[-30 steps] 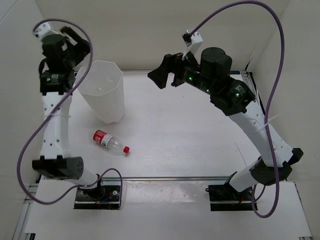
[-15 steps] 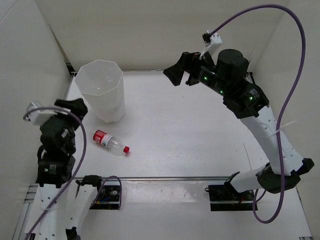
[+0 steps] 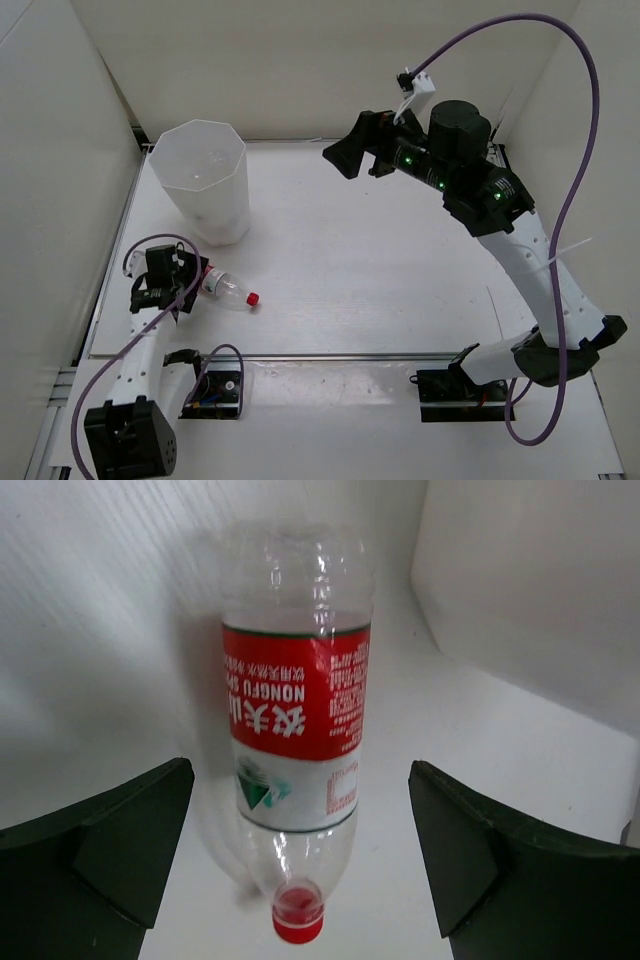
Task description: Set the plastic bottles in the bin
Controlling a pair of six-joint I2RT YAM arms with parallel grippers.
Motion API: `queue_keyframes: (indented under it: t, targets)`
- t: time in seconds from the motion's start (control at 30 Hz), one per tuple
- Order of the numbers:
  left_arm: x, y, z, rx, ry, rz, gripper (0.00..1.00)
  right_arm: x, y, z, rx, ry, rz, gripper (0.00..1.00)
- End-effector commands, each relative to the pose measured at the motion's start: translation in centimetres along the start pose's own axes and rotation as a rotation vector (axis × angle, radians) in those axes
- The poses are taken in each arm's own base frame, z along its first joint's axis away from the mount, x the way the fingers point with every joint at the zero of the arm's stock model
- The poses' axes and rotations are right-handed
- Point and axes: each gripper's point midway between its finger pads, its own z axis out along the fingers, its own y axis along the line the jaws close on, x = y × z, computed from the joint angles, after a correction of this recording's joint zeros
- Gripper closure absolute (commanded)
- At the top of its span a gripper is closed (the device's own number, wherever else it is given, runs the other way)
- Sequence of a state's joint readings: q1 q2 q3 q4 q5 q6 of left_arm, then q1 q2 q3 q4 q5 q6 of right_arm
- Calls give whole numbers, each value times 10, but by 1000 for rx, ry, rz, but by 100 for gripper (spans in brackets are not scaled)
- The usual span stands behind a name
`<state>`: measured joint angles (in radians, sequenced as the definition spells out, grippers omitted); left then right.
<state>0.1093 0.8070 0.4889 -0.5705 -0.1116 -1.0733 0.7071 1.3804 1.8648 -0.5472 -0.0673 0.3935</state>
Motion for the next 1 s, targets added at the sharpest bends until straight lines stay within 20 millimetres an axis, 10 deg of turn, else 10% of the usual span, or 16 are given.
queue_keyframes:
  t: [0.0,0.2,0.37,0.6,0.77,0.97]
  targets:
    - [-3,-18,17,60,39,-25,0,2,0,-9,-3,1,4,0]
    - [16,-14,44,48,148,-59,3,1,-9,-22,35,-15,7,0]
    - [21,-27,23,169,198,-26,25,8,-28,-21,84,-3,15,0]
    - [-15,-54,-87,331,59,19,40,24,-55,-23,160,18,78,0]
    - [-78,-123,-193,520,-177,196,43,35,-52,-19,122,54,107,0]
    - [-142,-188,-237,619,-399,292,39,44,-57,-9,103,92,129,0]
